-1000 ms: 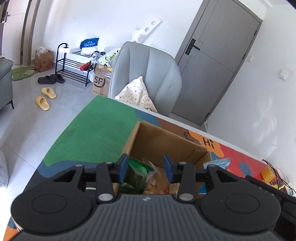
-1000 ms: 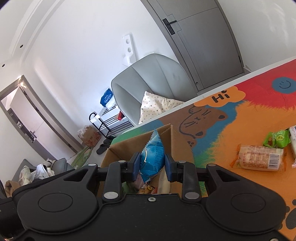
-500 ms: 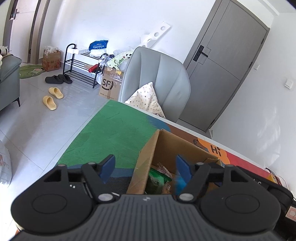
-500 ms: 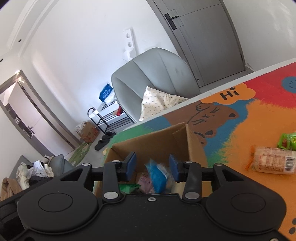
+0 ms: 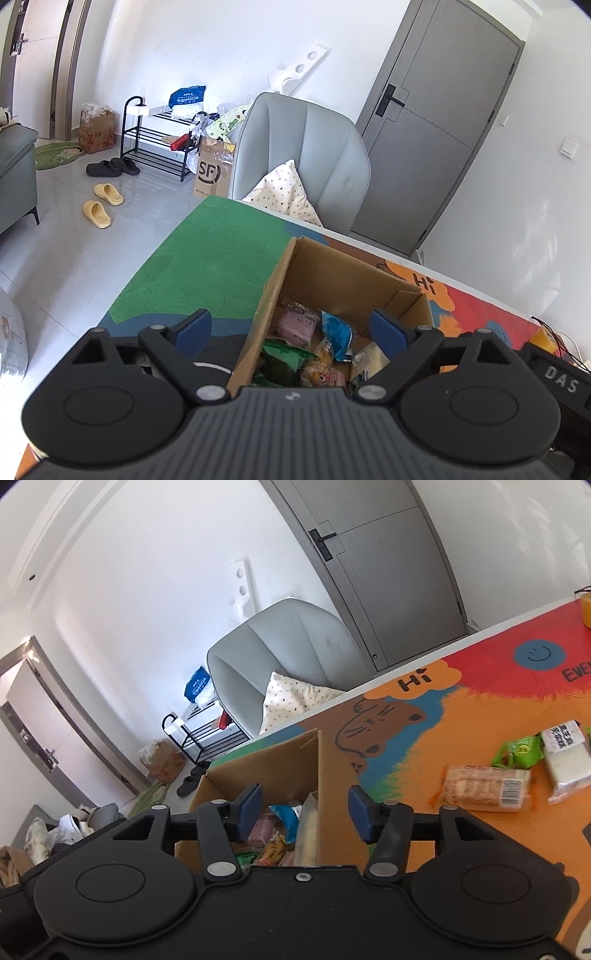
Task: Organize snacks
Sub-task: 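Move both tools back toward the remaining snacks on the mat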
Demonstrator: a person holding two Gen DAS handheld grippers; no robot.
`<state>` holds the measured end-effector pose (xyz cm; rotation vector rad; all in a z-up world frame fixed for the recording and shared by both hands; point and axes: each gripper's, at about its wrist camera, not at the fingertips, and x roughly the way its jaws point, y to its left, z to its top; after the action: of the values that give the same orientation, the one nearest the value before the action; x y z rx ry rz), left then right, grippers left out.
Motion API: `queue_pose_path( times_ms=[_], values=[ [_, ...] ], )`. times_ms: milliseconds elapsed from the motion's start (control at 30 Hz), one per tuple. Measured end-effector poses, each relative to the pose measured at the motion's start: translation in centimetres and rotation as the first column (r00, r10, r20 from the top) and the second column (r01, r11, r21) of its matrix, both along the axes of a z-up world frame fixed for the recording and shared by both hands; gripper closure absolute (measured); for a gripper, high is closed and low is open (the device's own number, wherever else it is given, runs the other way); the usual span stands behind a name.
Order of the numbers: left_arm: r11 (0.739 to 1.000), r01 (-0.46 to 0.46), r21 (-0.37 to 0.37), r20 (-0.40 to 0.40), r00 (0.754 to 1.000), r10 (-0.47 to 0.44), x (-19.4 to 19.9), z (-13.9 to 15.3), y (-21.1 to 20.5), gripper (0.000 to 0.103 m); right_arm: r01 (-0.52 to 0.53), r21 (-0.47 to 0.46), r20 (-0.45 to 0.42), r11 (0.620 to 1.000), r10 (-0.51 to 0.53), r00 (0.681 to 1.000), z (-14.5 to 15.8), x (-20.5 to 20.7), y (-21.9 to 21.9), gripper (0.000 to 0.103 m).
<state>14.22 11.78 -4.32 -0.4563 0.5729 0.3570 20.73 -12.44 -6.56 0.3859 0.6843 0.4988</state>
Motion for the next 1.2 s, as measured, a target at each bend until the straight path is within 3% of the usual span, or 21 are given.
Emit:
queue_pose_path(
  times_ms=[367,633,1200],
  values=[
    [0.997,0.056,0.044,-0.006,0.998,-0.056,-0.3,0.4,-4.3,0.011,0.077,0.018,0.0,0.997,-0.077,0.997,-0.6,-1.4,-5.0,0.036],
    [0.993,0.1,0.063,0.004,0.995,-0.101,-0.6,0.7,-7.6,0.01,0.16,0.04,0.013,0.986,-0.161,0.987,-0.2,-2.8,-8.9,0.018],
    [0.976,0.21,0.059,0.007,0.978,-0.21,0.3,0.3,-14.3,0.006,0.256,0.003,0.011,0.967,-0.256,0.967,-0.2,-4.0,-15.6,0.007]
  ],
)
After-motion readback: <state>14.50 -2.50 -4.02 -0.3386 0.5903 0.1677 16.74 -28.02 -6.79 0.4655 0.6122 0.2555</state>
